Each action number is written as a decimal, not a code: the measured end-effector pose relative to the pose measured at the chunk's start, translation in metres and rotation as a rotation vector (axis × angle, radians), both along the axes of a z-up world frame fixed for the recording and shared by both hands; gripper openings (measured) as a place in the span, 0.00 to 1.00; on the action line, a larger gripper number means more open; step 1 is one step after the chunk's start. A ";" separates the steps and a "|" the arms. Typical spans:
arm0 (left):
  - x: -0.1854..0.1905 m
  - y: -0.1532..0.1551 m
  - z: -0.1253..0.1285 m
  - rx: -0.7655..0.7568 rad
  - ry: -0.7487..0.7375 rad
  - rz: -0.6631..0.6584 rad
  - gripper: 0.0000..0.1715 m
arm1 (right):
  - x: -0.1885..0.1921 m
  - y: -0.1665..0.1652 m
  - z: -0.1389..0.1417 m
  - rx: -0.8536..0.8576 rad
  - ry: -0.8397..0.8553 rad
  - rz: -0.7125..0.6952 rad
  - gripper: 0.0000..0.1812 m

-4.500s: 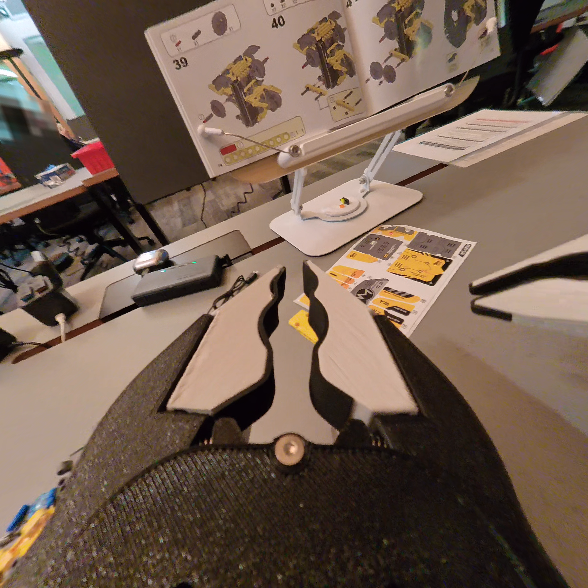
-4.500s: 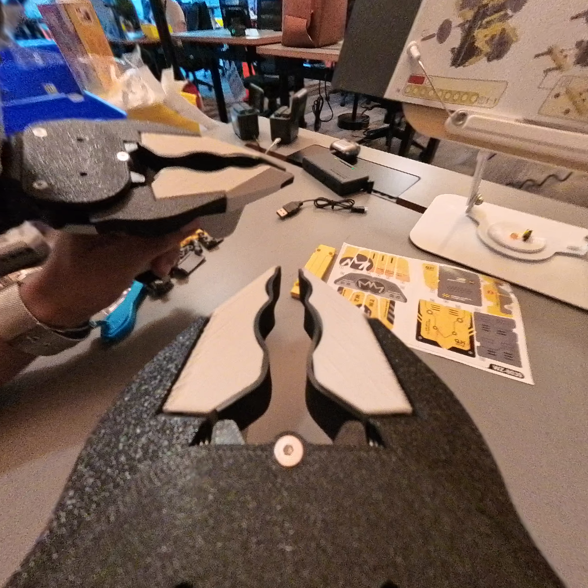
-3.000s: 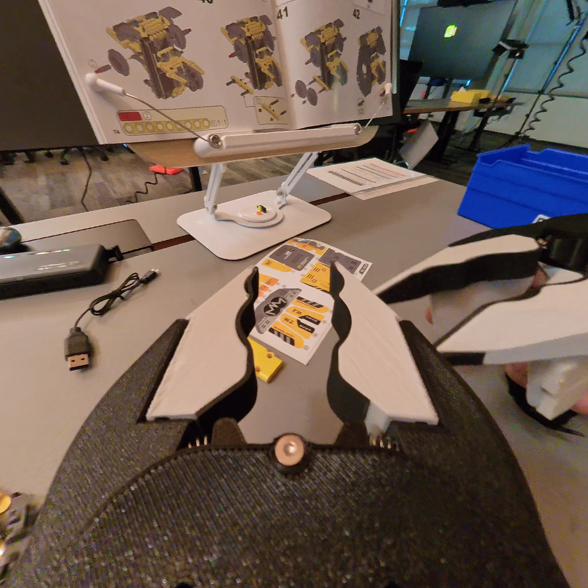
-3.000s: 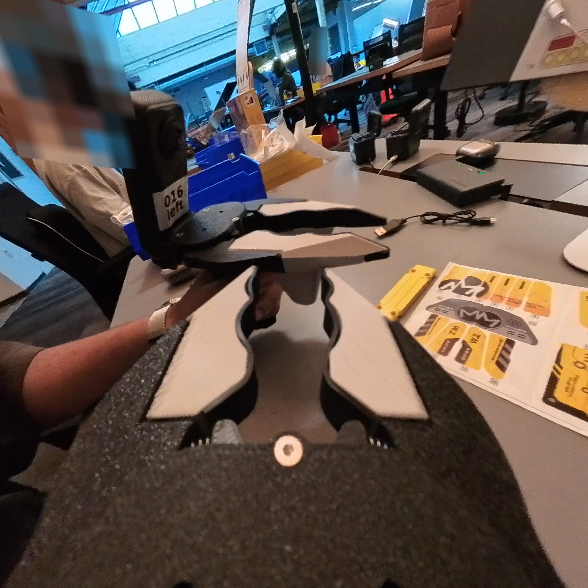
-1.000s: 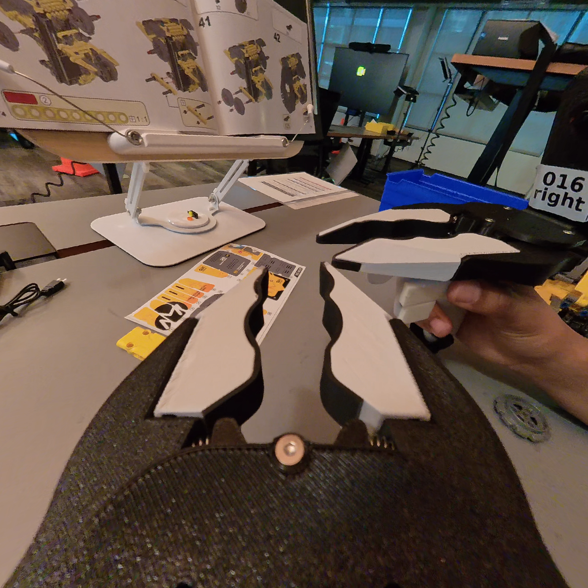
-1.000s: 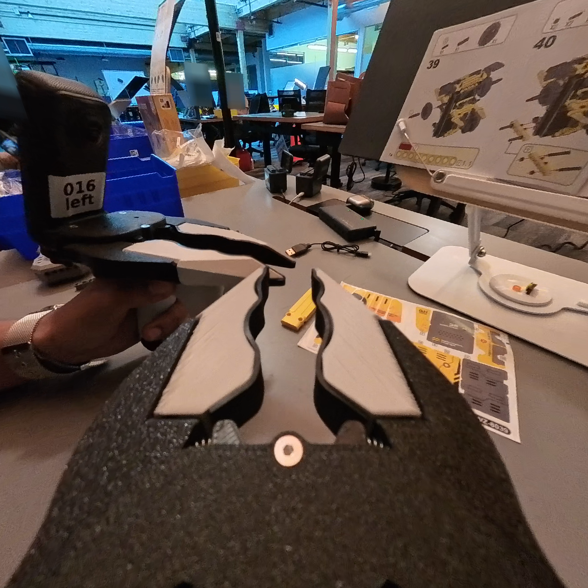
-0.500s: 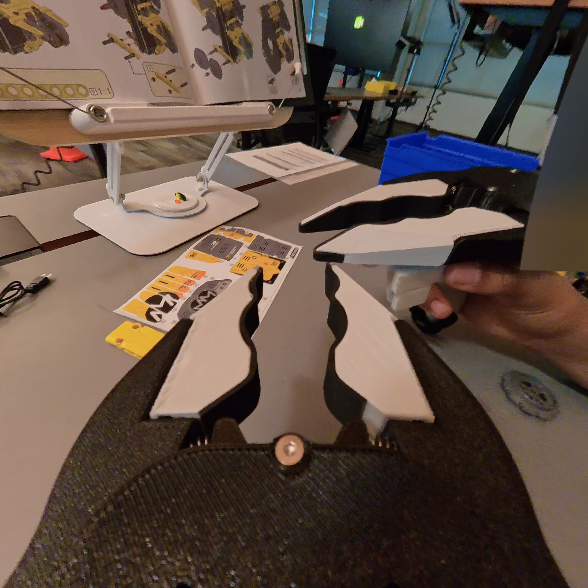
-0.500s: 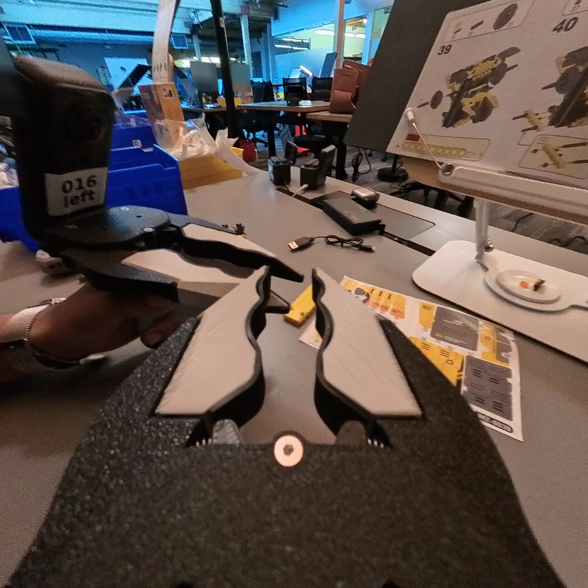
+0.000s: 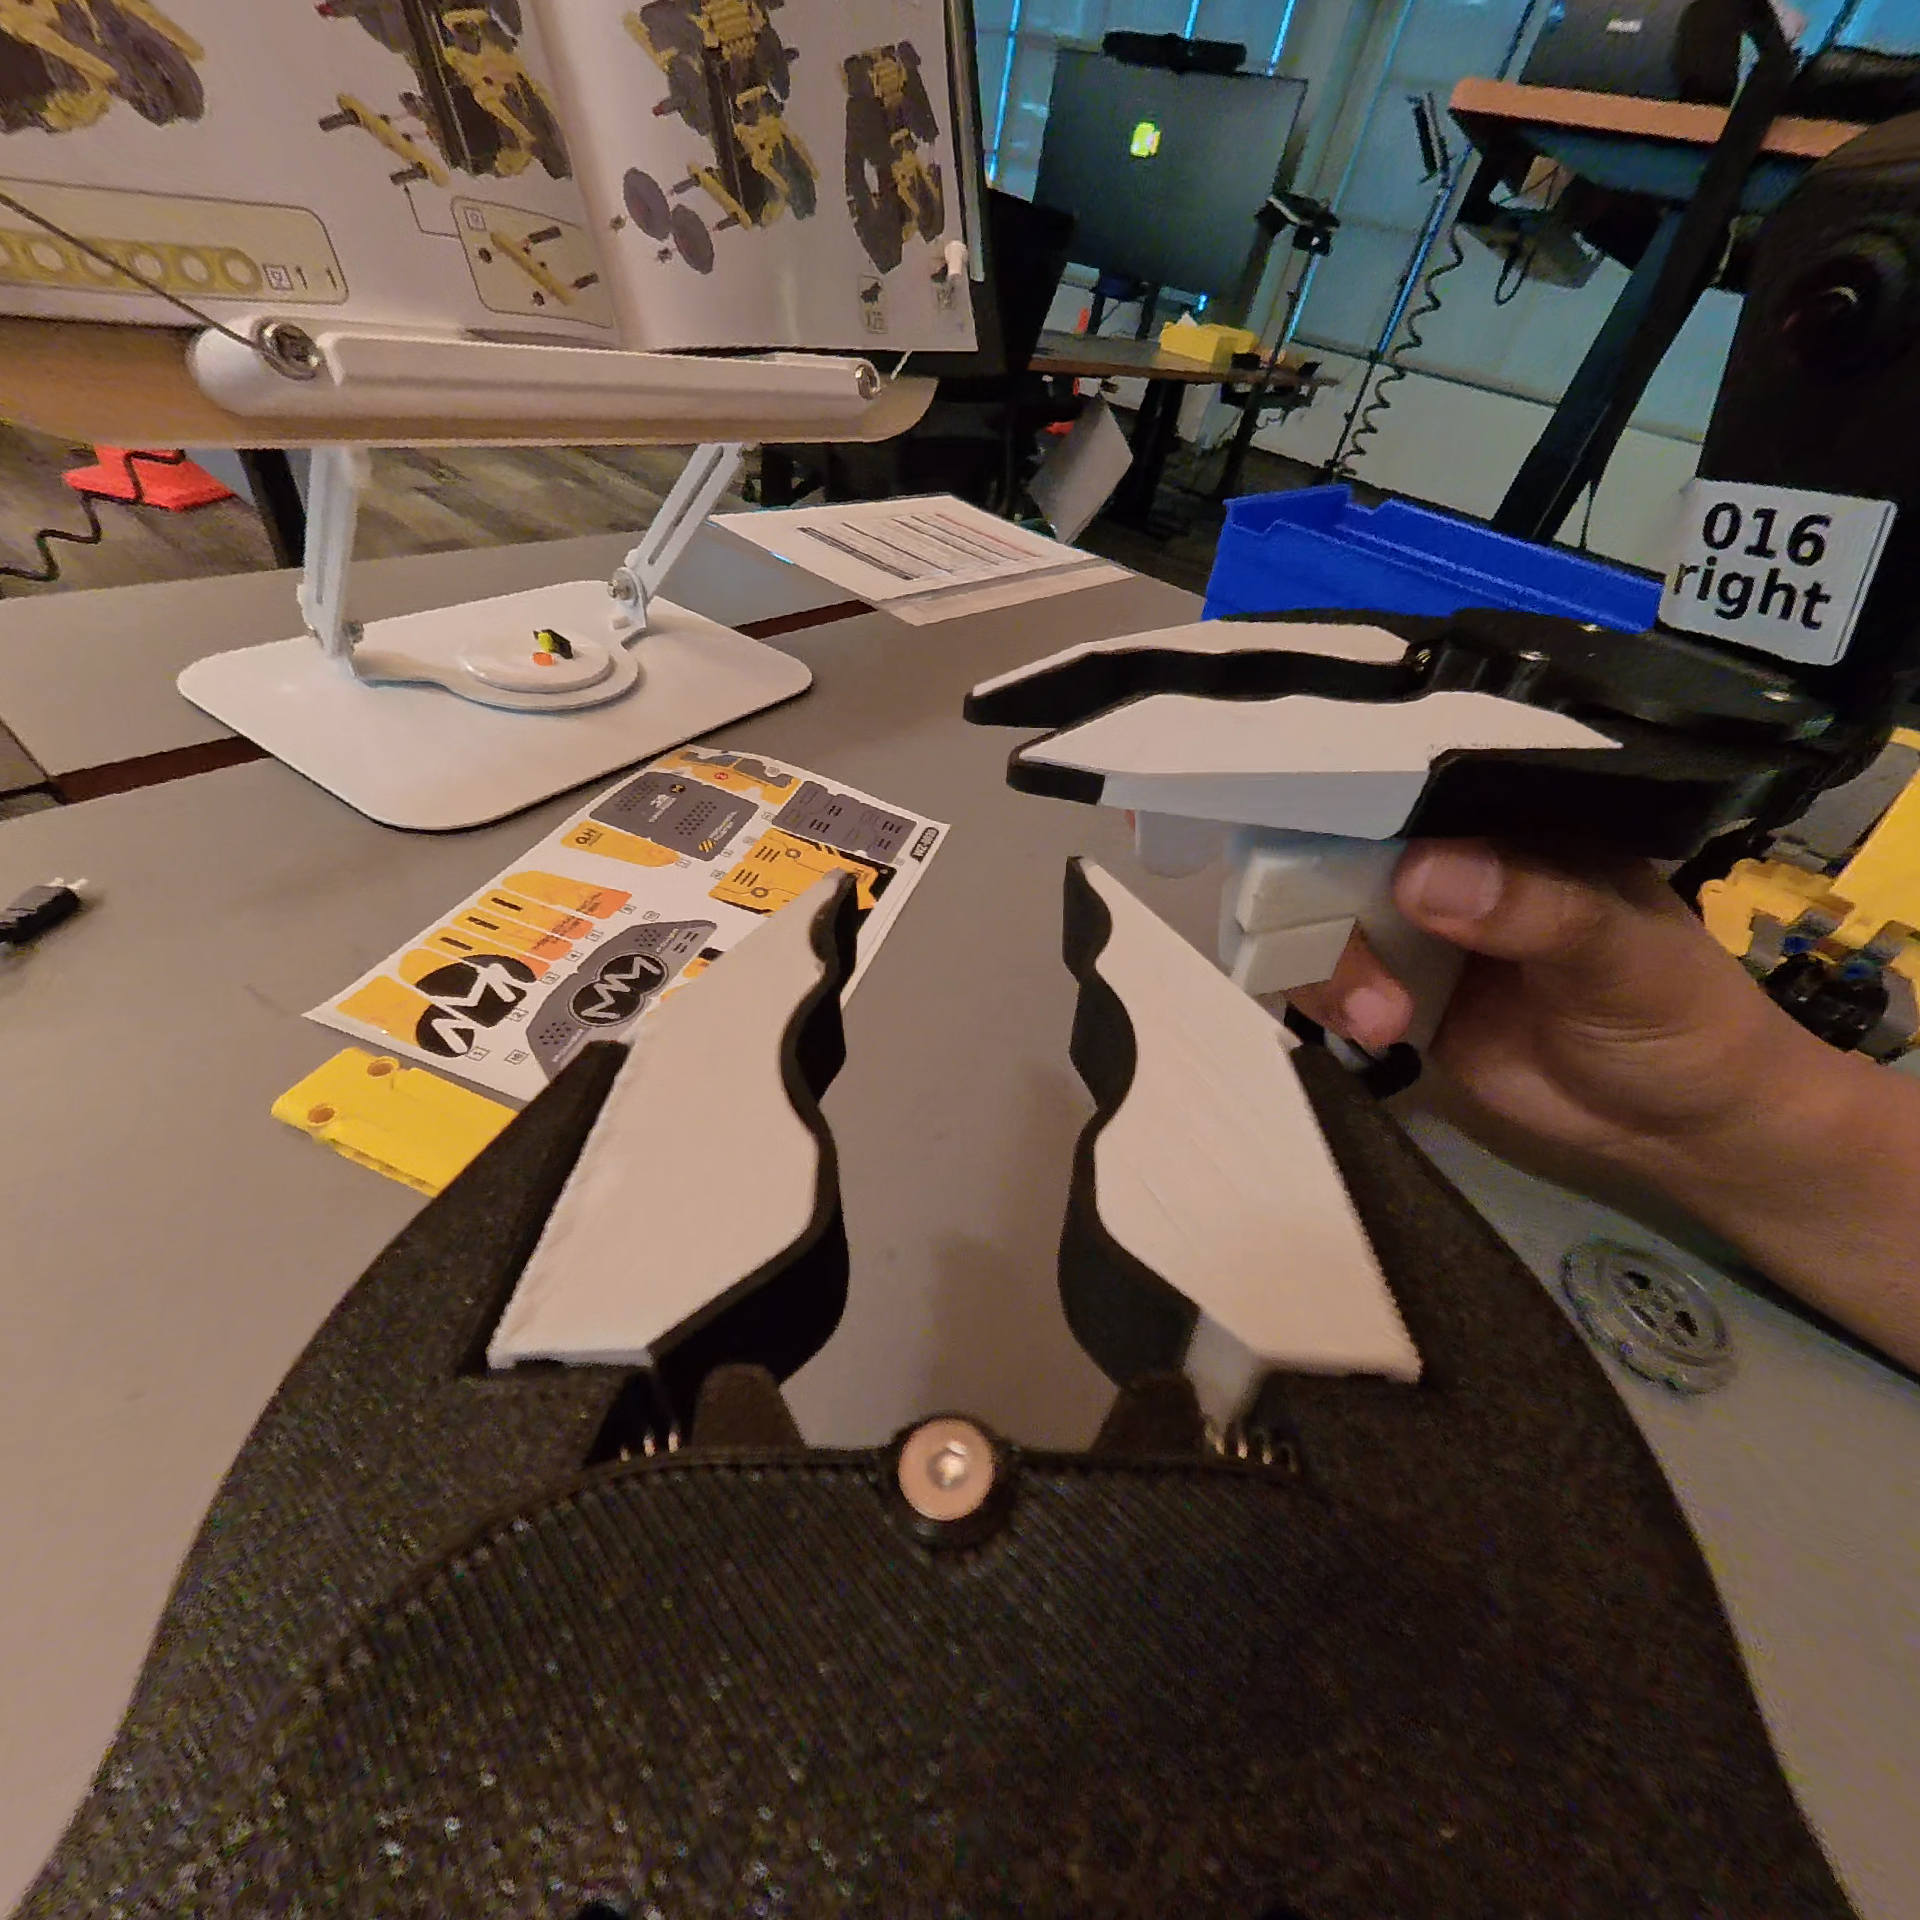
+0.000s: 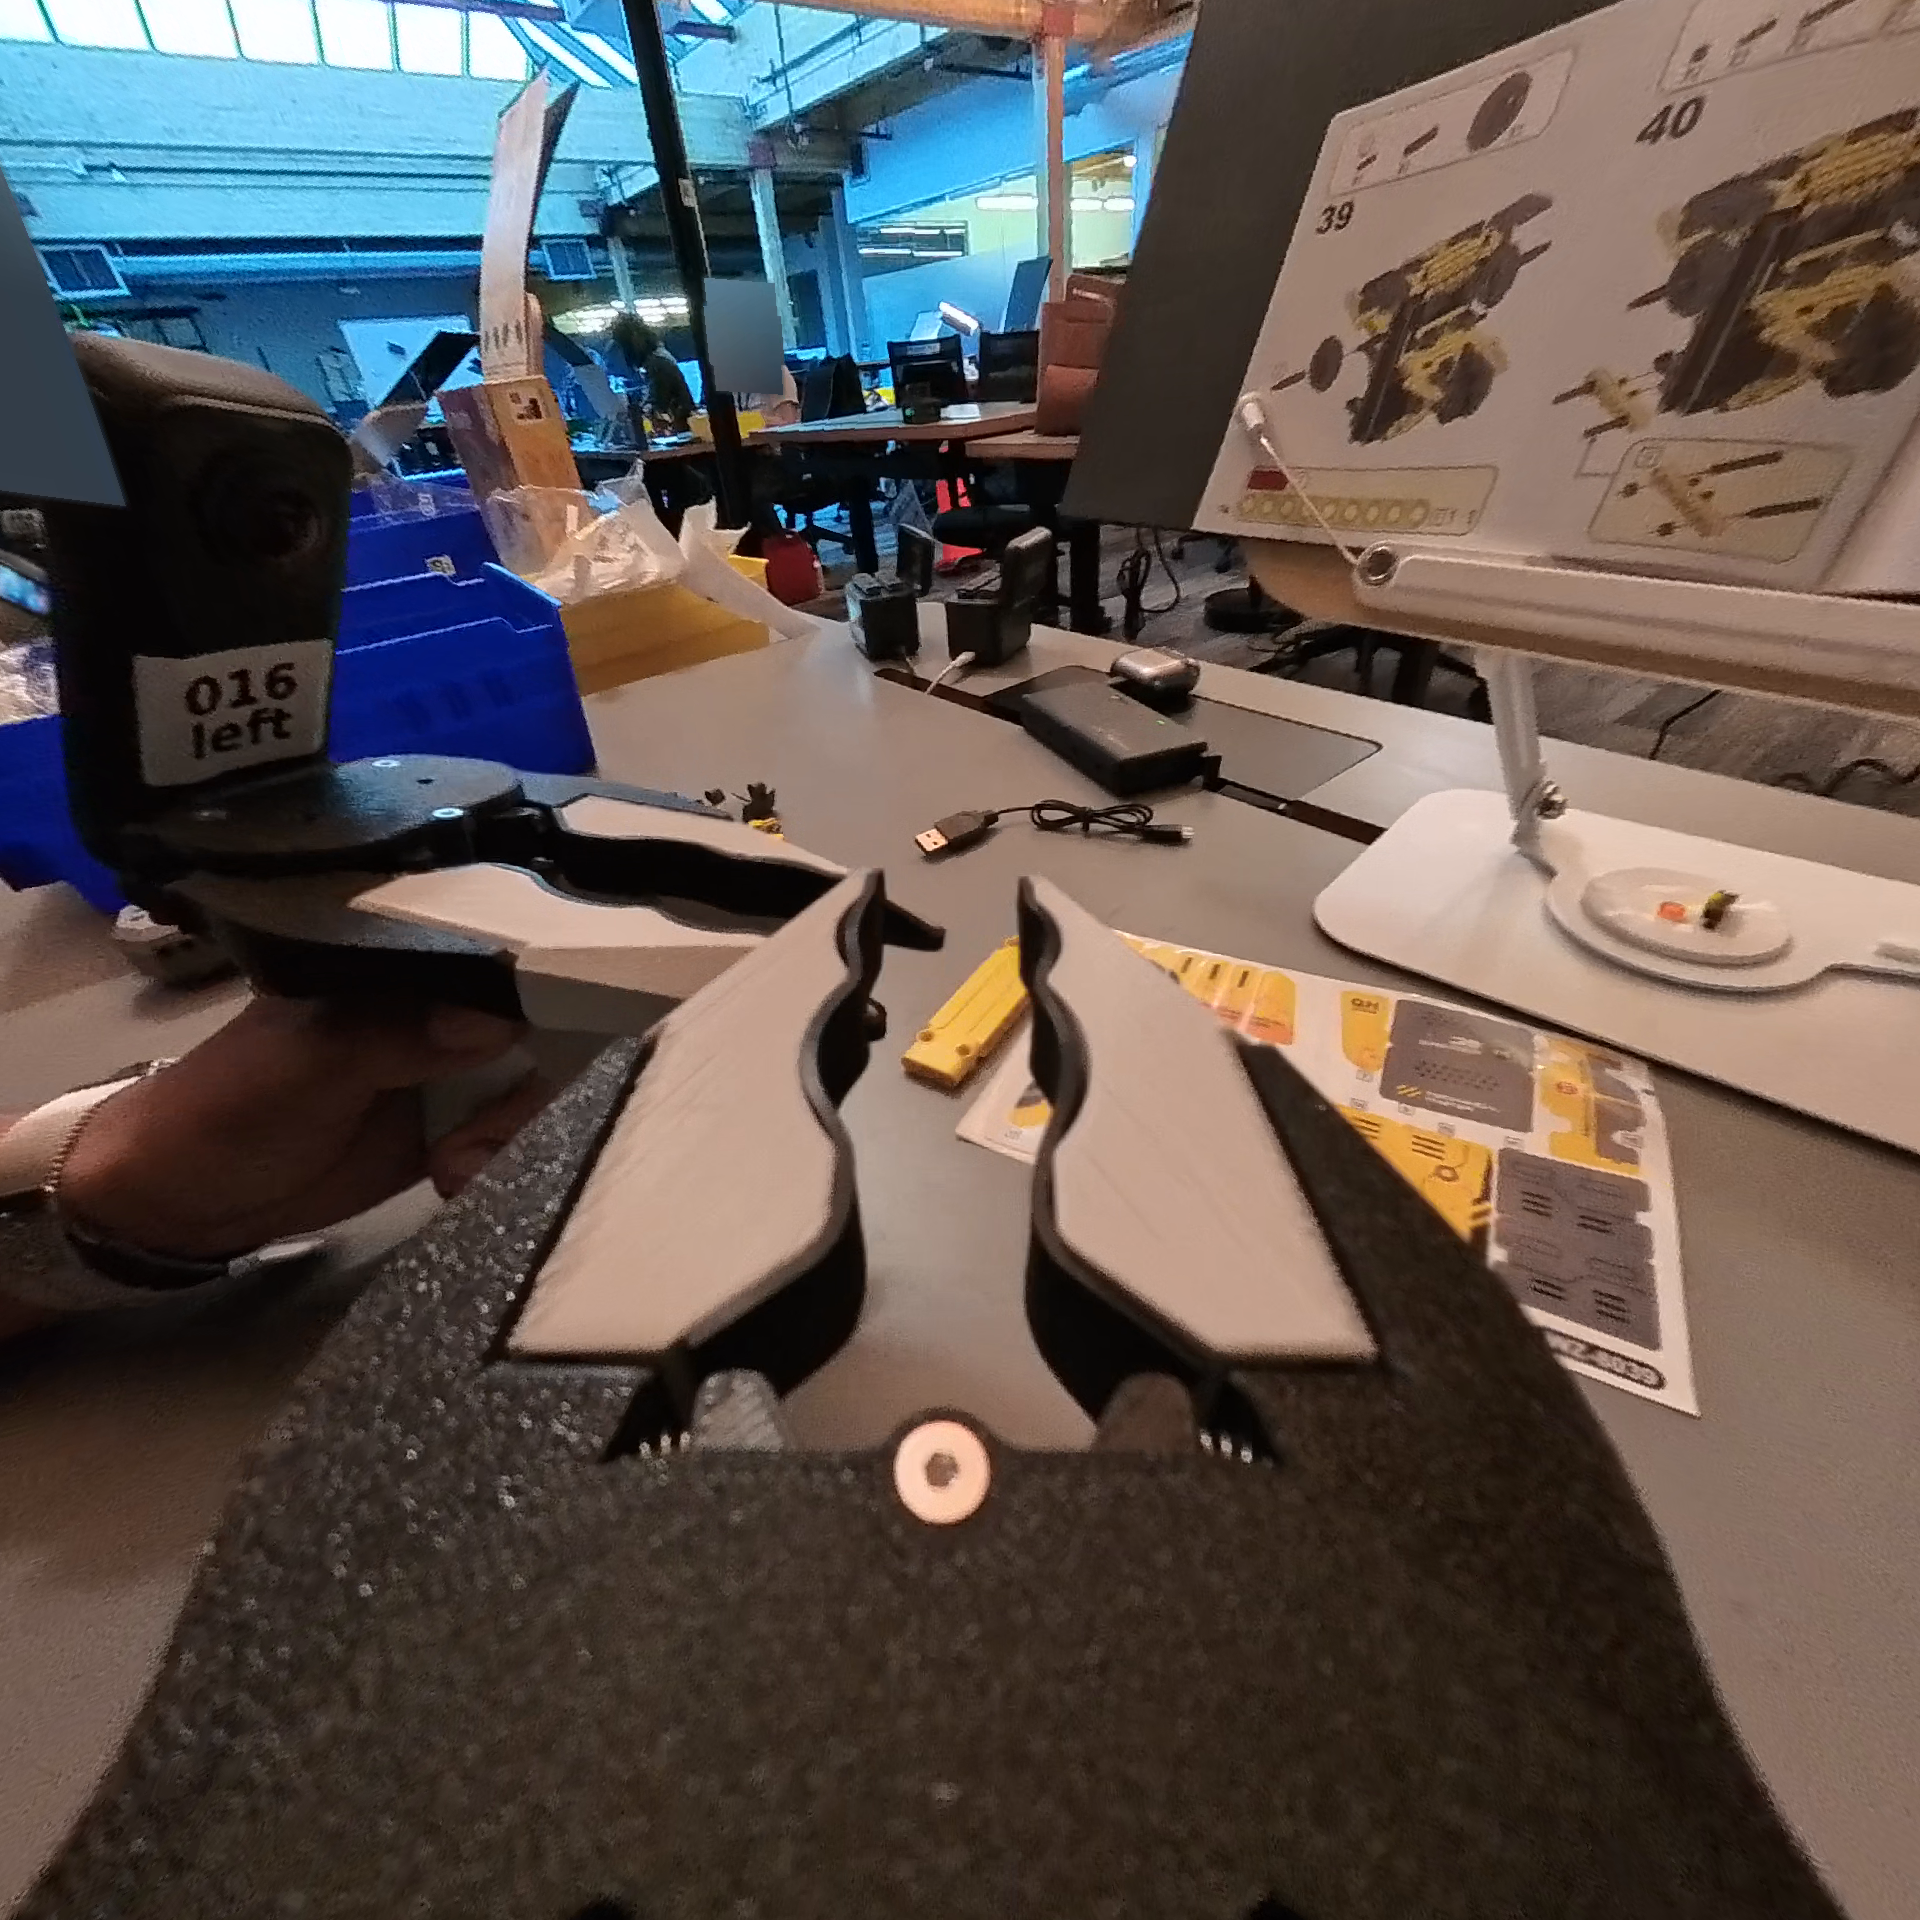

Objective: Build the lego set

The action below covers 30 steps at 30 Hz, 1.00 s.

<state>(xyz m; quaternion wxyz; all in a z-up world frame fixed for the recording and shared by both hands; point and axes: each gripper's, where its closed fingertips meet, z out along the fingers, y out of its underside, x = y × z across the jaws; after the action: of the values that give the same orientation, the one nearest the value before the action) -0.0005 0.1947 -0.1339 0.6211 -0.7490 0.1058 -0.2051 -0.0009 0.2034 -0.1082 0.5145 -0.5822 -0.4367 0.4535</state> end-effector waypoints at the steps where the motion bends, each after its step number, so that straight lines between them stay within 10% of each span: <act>1: -0.001 0.000 0.000 0.002 0.002 0.003 0.22 | 0.000 0.000 0.000 0.001 -0.002 0.001 0.14; 30: 0.006 -0.002 -0.002 -0.093 -0.051 -0.070 0.22 | 0.000 -0.015 0.018 0.010 0.046 0.034 0.13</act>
<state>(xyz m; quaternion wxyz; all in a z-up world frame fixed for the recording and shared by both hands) 0.0055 0.1924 -0.1360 0.5806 -0.7674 0.1066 -0.2502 -0.0010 0.1889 -0.0898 0.5195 -0.5617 -0.4366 0.4732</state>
